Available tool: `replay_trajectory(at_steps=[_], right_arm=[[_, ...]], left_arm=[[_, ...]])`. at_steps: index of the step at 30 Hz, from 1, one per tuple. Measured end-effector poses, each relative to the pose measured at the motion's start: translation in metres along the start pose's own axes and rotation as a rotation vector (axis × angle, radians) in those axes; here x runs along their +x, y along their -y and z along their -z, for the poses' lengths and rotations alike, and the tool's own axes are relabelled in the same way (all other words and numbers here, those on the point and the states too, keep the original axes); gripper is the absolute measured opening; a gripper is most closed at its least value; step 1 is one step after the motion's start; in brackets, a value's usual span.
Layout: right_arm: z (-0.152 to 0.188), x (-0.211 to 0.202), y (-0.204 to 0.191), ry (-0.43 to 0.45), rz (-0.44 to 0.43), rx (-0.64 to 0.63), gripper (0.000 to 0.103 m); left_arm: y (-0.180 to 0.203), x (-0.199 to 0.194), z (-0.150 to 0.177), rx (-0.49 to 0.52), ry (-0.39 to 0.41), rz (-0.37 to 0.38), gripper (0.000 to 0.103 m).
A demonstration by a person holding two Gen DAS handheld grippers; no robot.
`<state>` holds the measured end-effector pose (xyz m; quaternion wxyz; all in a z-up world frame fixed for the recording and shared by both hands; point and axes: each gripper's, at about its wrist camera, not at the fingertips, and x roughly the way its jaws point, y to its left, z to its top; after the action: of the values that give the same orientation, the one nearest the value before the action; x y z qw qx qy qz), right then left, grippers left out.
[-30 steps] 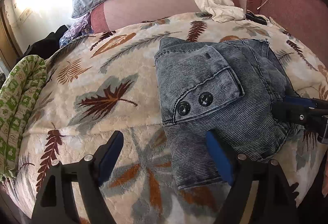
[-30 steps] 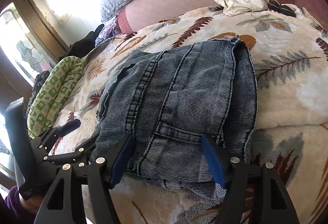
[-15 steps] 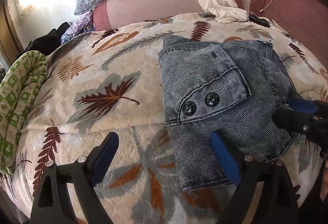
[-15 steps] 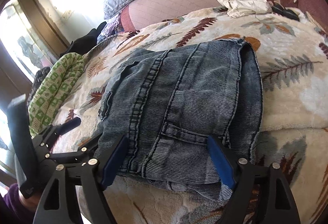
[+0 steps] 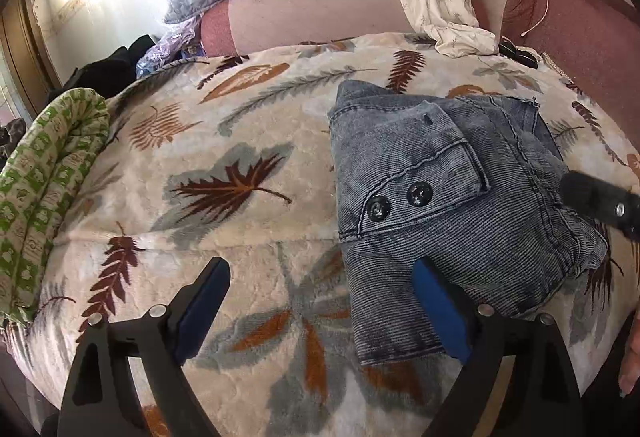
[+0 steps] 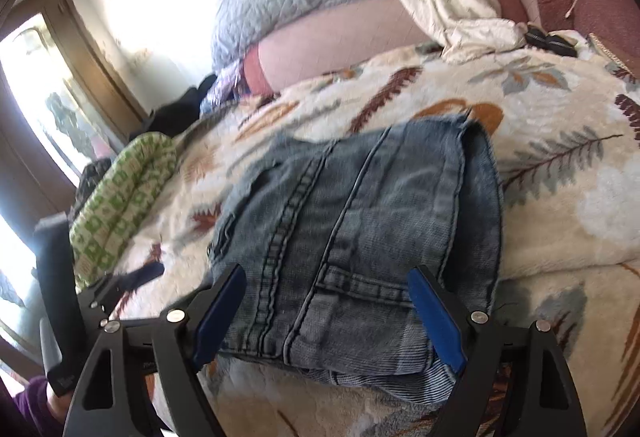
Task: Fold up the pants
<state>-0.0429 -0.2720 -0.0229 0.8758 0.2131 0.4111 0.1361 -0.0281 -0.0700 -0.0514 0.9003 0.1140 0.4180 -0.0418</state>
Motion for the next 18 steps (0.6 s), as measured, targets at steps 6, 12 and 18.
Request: replay_trajectory(at_steps=[6, 12, 18], right_arm=[[-0.007, -0.021, 0.008, 0.103, -0.012, 0.046, 0.086], [-0.011, -0.031, 0.017, 0.15, 0.015, 0.091, 0.086], [-0.015, -0.039, 0.026, 0.18, 0.032, 0.121, 0.086]], left_arm=[[-0.002, -0.018, -0.005, 0.011, 0.033, -0.02, 0.092], [-0.006, -0.04, -0.013, 0.007, 0.087, -0.031, 0.092], [-0.011, -0.053, -0.018, 0.003, 0.121, -0.045, 0.092]])
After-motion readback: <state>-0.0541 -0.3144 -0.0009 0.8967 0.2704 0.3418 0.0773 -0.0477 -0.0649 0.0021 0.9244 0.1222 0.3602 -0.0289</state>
